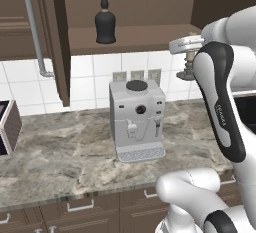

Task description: Get the candle and the liquor from the cabinet and move them to the dining counter.

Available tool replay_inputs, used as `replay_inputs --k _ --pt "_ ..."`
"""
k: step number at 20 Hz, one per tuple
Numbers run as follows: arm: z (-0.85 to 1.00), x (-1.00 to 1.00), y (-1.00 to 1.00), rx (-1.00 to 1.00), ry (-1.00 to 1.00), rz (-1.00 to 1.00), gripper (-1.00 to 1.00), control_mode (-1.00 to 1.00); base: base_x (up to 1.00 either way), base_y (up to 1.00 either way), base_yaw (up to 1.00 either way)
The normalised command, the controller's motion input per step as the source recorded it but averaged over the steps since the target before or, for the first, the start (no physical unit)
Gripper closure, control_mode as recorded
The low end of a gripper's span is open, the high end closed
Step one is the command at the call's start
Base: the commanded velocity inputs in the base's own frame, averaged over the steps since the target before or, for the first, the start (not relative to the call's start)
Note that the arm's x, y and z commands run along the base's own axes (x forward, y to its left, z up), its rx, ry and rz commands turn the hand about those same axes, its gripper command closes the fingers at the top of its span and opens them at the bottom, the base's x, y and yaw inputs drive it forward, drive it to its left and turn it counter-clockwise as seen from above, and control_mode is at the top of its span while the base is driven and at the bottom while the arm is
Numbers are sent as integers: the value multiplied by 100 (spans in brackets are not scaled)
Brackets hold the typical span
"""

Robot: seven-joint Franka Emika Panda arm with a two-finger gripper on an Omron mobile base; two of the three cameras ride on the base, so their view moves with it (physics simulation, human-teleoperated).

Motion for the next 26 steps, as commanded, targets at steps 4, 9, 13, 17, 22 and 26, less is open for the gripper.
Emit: replay_inputs --k 4,9,13,17,22,26 --pt "0 0 0 0 0 0 100 -100 0 0 0" --pt "0 0 0 0 0 0 100 -100 0 0 0" --pt "0 0 0 0 0 0 100 100 0 0 0" --pt "0 0 0 0 0 0 100 100 -7 0 0" --pt "0 0 0 0 0 0 100 100 -94 0 10" --pt "0 0 0 0 0 0 100 100 -100 0 53"
